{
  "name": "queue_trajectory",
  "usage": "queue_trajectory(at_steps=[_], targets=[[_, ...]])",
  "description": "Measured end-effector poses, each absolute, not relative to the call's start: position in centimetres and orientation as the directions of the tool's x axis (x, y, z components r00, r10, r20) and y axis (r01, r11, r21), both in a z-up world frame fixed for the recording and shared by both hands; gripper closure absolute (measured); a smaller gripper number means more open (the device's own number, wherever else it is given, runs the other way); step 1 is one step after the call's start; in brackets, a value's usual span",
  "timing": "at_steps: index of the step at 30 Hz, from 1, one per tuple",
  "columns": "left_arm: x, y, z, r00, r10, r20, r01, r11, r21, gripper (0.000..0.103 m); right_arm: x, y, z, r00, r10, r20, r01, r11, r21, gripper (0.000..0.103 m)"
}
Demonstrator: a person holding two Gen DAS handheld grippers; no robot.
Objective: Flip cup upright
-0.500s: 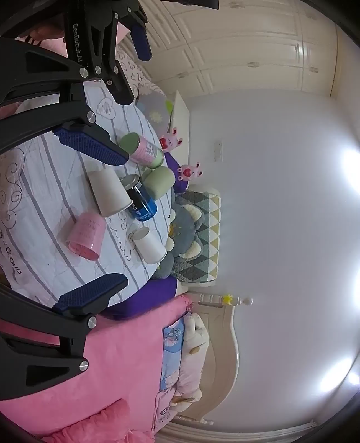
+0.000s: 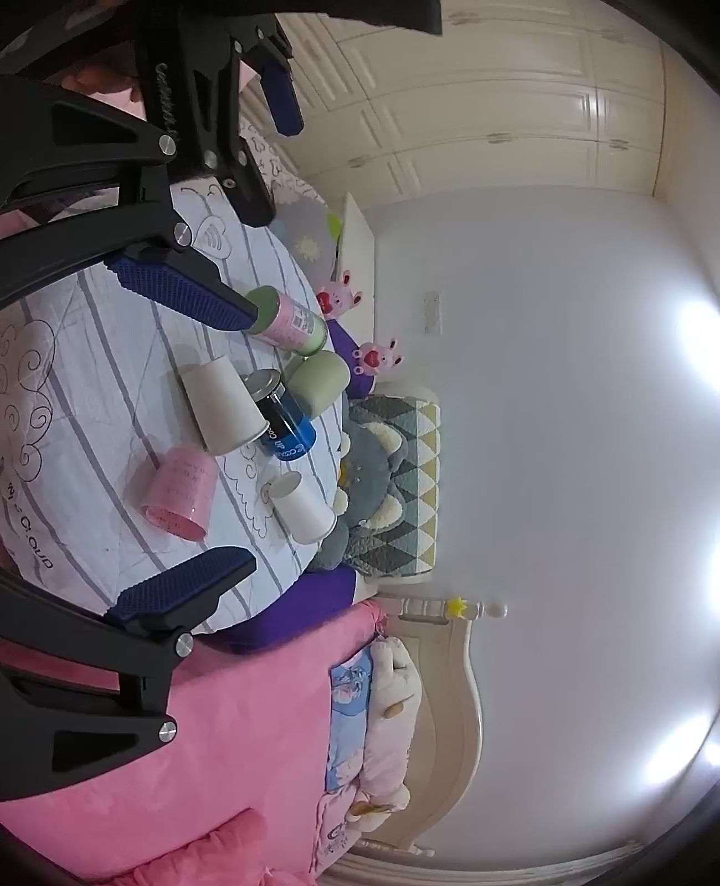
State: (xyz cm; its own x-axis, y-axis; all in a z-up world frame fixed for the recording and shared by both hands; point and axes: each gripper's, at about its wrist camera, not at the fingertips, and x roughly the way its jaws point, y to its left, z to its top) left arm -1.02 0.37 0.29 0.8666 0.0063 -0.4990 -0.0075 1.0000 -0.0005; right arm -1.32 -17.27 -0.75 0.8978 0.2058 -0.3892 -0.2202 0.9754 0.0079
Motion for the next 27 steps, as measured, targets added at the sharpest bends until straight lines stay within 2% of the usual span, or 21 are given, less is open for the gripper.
queue_trajectory(at_steps=[9,27], targets=[[0.0,0.9,1.7,0.878,0.056,-0.475,-0.041,0.998,0.04,0.0,-1.0,-18.6,0.0,0.909,0.214,-0.359,-0.207,0.977,0.057,0.021],[1.4,1.8,1.0,0.87,0.085,-0.485,-0.075,0.996,0.041,0.0,0.8,-17.6,-0.2,0.896,0.217,-0.387,-0.217,0.975,0.044,0.021]])
